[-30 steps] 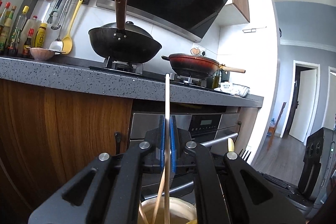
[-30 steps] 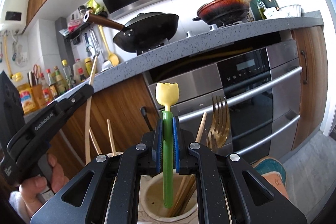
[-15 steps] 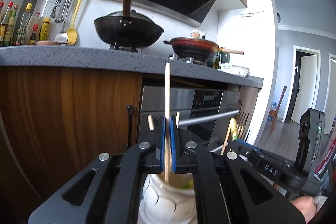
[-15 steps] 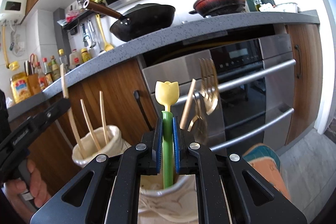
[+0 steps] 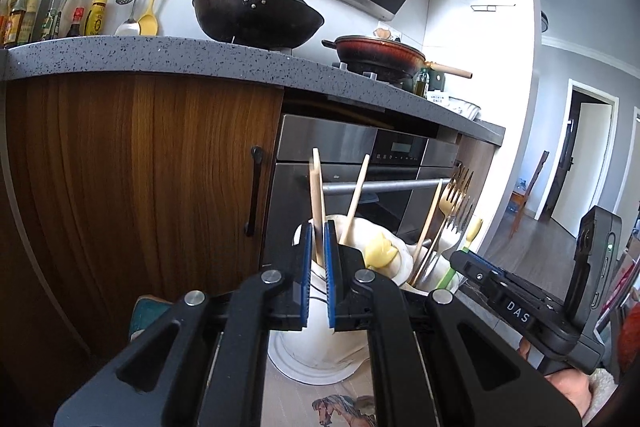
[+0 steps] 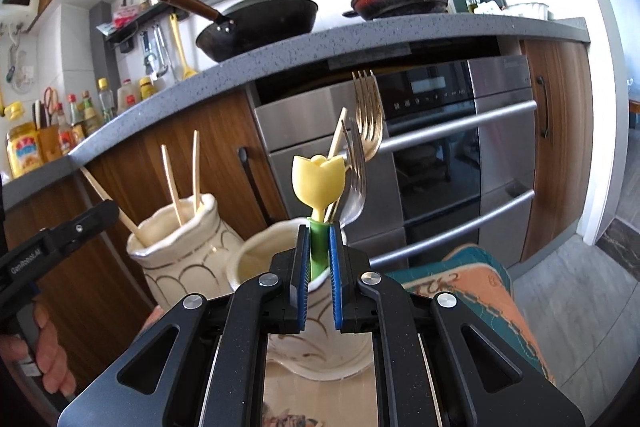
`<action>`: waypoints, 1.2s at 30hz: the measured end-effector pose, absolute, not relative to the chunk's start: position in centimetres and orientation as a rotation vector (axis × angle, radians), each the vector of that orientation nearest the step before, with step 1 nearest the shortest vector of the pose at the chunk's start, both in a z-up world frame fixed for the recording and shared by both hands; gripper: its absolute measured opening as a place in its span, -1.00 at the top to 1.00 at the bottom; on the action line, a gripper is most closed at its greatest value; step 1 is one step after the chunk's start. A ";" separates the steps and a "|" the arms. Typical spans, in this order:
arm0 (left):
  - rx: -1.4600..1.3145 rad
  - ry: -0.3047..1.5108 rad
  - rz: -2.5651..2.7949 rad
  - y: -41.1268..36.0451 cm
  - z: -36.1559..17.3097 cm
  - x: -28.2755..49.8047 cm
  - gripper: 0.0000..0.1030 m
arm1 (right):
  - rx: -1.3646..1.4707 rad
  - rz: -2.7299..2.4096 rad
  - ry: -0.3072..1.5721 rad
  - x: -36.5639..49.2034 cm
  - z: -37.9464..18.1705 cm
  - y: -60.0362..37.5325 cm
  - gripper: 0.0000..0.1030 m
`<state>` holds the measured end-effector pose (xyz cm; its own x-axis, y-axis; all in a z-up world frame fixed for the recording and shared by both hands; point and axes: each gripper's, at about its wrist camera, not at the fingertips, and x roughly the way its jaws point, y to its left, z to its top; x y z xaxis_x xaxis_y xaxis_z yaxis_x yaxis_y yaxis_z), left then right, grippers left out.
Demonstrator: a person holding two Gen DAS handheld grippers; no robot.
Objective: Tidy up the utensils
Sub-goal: 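Insert the chopstick into the large cup while the right tool inserts the spatula into the small cup, then open both tools and withdraw them from the holder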
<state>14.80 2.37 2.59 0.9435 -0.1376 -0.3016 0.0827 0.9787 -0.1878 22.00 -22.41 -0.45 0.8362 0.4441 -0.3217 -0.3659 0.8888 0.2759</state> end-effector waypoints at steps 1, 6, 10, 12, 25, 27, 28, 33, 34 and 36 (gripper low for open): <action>-0.173 0.325 -0.116 2.3 2.6 14.8 0.76 | 0.210 0.432 0.390 22.0 -0.4 -22.5 0.79; -0.166 0.346 -0.110 2.1 2.6 14.8 0.51 | 0.228 0.440 0.386 21.8 -0.1 -23.0 0.57; -0.168 0.348 -0.104 2.1 2.9 14.4 0.19 | 0.229 0.428 0.356 21.0 0.5 -23.3 0.14; -0.165 0.347 -0.098 2.2 3.0 14.0 0.05 | 0.235 0.417 0.350 20.5 0.7 -23.7 0.03; -0.143 0.387 -0.026 4.5 2.2 10.4 -0.89 | 0.147 0.431 0.427 16.6 0.7 -23.9 -0.84; -0.141 0.407 -0.010 5.2 1.7 9.8 -0.89 | 0.106 0.442 0.460 15.8 0.3 -23.4 -0.86; -0.140 0.416 0.000 5.6 1.4 9.5 -0.89 | 0.085 0.448 0.474 15.5 0.2 -23.1 -0.86; -0.155 0.475 0.032 7.2 0.0 8.6 -0.89 | -0.013 0.474 0.548 13.7 -1.2 -21.1 -0.86; -0.161 0.484 0.034 7.5 -0.2 8.3 -0.89 | -0.020 0.481 0.565 13.5 -1.6 -20.7 -0.86; -0.164 0.494 0.038 7.7 -0.5 8.0 -0.89 | -0.036 0.496 0.603 13.1 -2.3 -19.9 -0.86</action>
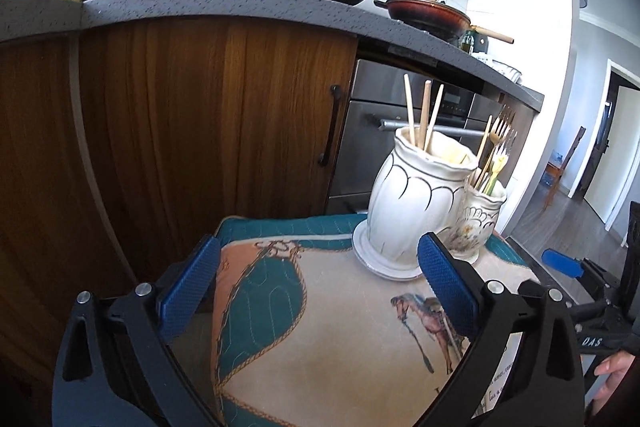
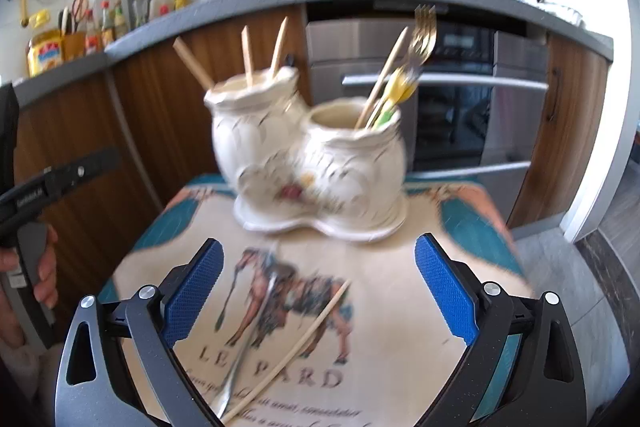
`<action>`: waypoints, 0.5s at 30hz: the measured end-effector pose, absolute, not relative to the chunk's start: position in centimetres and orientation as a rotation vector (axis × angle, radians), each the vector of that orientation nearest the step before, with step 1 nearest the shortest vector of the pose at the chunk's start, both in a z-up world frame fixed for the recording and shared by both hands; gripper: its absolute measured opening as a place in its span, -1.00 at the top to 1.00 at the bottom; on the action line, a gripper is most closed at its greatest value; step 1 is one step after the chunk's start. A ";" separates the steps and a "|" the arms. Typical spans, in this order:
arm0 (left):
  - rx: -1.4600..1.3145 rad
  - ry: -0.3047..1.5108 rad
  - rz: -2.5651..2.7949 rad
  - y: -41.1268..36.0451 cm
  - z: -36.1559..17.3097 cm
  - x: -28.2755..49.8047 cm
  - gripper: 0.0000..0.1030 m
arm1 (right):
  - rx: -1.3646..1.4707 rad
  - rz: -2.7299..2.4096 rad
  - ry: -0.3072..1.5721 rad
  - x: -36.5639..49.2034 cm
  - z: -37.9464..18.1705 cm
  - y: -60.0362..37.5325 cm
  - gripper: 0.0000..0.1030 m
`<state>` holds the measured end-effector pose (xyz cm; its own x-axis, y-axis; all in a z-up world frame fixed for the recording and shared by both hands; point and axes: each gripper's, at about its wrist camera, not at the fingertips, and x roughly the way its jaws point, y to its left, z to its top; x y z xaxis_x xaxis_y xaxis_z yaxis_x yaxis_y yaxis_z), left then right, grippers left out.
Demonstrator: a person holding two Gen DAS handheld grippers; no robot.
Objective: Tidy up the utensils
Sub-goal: 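Open both tools and withdraw them from the holder, then grasp the silver spoon with the right tool and lift it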
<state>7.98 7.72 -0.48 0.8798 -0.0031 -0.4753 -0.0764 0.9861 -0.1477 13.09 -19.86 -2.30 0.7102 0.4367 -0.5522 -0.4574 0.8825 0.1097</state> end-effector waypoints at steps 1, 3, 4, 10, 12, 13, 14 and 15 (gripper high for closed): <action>-0.164 0.499 0.038 7.8 -0.6 7.8 -0.89 | -0.047 0.499 0.617 13.0 -2.6 -19.5 -0.86; -0.162 0.506 0.036 7.7 -0.9 7.5 -0.89 | -0.082 0.496 0.647 12.7 -3.1 -18.5 -0.86; -0.160 0.509 0.035 7.7 -0.9 7.5 -0.89 | -0.098 0.494 0.661 12.6 -3.4 -18.1 -0.86; -0.153 0.522 0.023 7.3 -1.2 7.0 -0.89 | -0.118 0.501 0.732 12.1 -4.6 -16.2 -0.86; -0.158 0.524 0.021 7.3 -1.3 6.9 -0.89 | -0.132 0.496 0.739 12.0 -4.8 -15.6 -0.86; -0.159 0.523 0.019 7.3 -1.3 6.9 -0.89 | -0.138 0.499 0.741 12.0 -4.9 -15.3 -0.86; -0.160 0.523 0.019 7.3 -1.3 6.9 -0.89 | -0.142 0.498 0.742 12.0 -5.0 -15.1 -0.86; -0.160 0.524 0.020 7.3 -1.3 6.8 -0.89 | -0.149 0.497 0.745 11.9 -5.1 -14.9 -0.86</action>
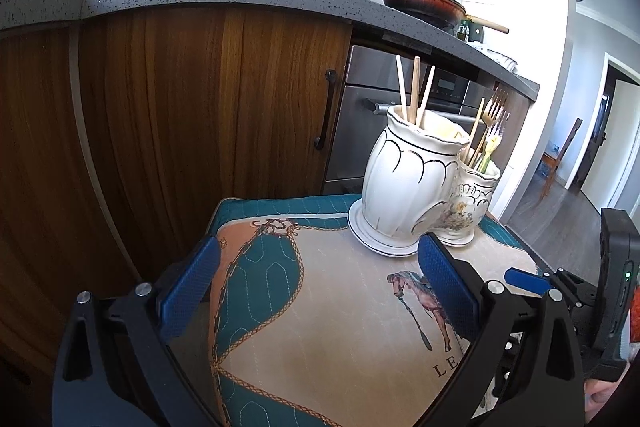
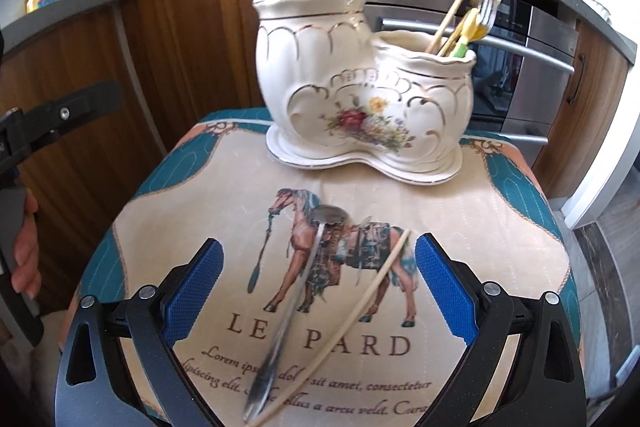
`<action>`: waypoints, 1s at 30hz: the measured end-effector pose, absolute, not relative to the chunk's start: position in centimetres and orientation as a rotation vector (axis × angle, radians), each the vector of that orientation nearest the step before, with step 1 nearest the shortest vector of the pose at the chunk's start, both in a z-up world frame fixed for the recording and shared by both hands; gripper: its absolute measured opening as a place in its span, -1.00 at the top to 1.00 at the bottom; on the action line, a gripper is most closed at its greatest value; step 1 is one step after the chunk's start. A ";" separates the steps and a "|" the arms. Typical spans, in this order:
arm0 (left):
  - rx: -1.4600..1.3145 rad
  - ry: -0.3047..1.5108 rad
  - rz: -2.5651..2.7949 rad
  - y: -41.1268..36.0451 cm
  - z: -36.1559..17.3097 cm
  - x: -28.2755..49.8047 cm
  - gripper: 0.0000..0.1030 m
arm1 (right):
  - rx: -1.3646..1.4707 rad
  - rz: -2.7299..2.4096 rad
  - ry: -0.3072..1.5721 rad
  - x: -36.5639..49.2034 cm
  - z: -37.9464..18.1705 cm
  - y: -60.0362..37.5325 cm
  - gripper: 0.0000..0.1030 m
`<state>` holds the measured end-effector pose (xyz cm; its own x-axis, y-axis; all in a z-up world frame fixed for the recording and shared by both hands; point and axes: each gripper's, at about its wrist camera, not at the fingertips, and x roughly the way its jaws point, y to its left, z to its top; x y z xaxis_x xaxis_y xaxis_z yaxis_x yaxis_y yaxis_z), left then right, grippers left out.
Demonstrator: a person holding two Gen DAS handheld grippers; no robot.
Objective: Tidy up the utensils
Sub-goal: 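Grasp the silver spoon with the right tool and lift it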
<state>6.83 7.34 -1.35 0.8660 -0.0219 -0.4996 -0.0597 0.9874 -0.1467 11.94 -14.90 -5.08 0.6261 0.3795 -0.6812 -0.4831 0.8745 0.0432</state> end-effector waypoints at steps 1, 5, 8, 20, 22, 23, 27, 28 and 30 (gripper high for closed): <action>-0.160 0.525 0.021 7.4 -1.4 6.8 -0.89 | -0.152 0.501 0.749 12.0 -5.2 -14.7 -0.86; -0.174 0.538 0.026 7.6 -1.8 7.0 -0.89 | -0.159 0.503 0.761 12.3 -5.6 -14.3 -0.85; -0.183 0.546 0.024 7.8 -2.1 7.2 -0.89 | -0.149 0.509 0.779 12.5 -5.9 -14.4 -0.81; -0.204 0.564 0.024 8.2 -2.9 7.3 -0.89 | -0.106 0.475 0.894 15.0 -7.9 -13.9 0.00; -0.211 0.563 0.024 8.3 -3.0 7.4 -0.89 | -0.098 0.478 0.902 15.3 -8.1 -13.7 0.08; -0.213 0.564 0.025 8.4 -3.1 7.4 -0.89 | -0.103 0.480 0.903 15.3 -8.2 -13.5 0.10; -0.218 0.568 0.024 8.6 -3.2 7.5 -0.89 | -0.148 0.464 0.898 15.6 -8.3 -12.5 0.35; -0.219 0.568 0.024 8.6 -3.2 7.5 -0.89 | -0.158 0.459 0.897 15.7 -8.3 -12.3 0.46; -0.221 0.567 0.025 8.7 -3.2 7.5 -0.89 | -0.170 0.453 0.898 15.8 -8.3 -12.3 0.54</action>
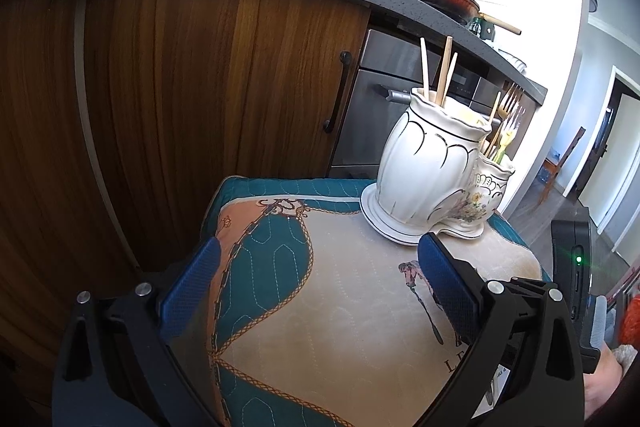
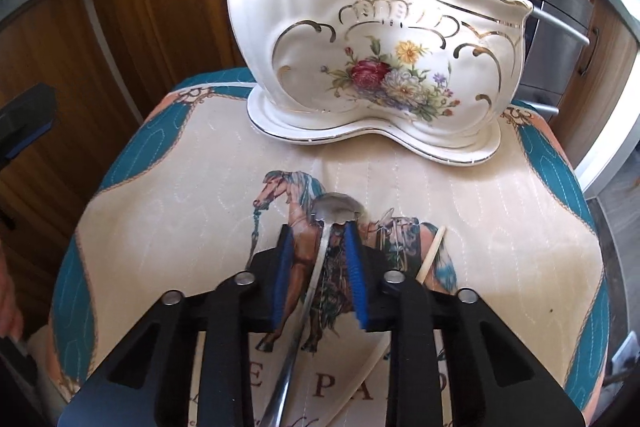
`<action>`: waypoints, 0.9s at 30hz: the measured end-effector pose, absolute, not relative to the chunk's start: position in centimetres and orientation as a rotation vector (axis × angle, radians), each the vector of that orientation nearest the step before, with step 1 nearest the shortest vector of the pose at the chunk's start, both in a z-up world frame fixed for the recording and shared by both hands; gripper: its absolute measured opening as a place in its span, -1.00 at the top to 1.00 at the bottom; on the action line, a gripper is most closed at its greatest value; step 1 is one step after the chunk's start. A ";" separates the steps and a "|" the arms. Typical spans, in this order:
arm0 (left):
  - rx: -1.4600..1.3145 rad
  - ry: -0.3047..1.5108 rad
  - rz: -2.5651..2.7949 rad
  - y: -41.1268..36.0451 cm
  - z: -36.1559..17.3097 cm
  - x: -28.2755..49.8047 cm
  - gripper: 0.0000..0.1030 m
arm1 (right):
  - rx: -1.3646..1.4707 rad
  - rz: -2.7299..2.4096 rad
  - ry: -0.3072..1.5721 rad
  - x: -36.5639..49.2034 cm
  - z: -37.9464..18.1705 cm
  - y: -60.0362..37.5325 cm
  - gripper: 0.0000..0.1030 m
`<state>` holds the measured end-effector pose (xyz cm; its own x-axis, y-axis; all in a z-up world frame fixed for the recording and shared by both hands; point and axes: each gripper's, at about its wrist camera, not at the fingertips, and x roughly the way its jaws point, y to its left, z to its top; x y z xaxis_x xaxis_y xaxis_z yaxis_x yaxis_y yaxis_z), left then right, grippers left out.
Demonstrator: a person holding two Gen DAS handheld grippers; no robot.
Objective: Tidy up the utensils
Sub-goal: 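Grasp the silver spoon with the right tool and lift it, then grasp the last wooden chopstick with the left tool while the right tool holds the spoon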
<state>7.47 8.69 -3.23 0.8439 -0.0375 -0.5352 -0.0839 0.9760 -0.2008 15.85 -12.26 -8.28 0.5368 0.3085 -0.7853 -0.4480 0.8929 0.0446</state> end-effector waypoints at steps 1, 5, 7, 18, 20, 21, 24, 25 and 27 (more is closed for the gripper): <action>-0.221 0.567 0.025 8.7 -3.2 7.4 -0.89 | -0.175 0.453 0.897 15.8 -8.3 -12.2 0.63; -0.221 0.571 0.025 8.7 -3.3 7.5 -0.89 | -0.163 0.482 0.897 15.7 -8.2 -12.3 0.89; -0.217 0.573 0.023 8.7 -3.2 7.5 -0.89 | -0.133 0.492 0.888 15.5 -8.0 -12.6 0.93; -0.191 0.609 -0.033 6.3 -3.5 7.7 -0.89 | 0.083 0.595 0.729 13.7 -2.6 -17.3 0.95; -0.174 0.621 -0.049 5.4 -3.7 7.8 -0.89 | 0.103 0.592 0.708 13.5 -1.8 -18.3 0.95; -0.163 0.629 -0.059 4.8 -3.8 7.9 -0.89 | 0.109 0.590 0.699 13.5 -1.4 -18.9 0.95; -0.148 0.652 -0.095 3.2 -4.1 8.1 -0.89 | 0.112 0.581 0.700 13.5 -0.7 -20.2 0.95; -0.148 0.663 -0.113 2.5 -4.2 8.2 -0.89 | 0.109 0.576 0.703 13.5 -0.6 -20.6 0.95; -0.146 0.692 -0.155 1.0 -4.8 8.4 -0.89 | 0.104 0.559 0.713 13.5 -0.7 -21.7 0.95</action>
<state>8.43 1.04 -4.77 0.7591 -0.1904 -0.6224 0.0940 0.9783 -0.1847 13.50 -21.72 -0.70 0.6173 0.5190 -0.5912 -0.4496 0.8494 0.2762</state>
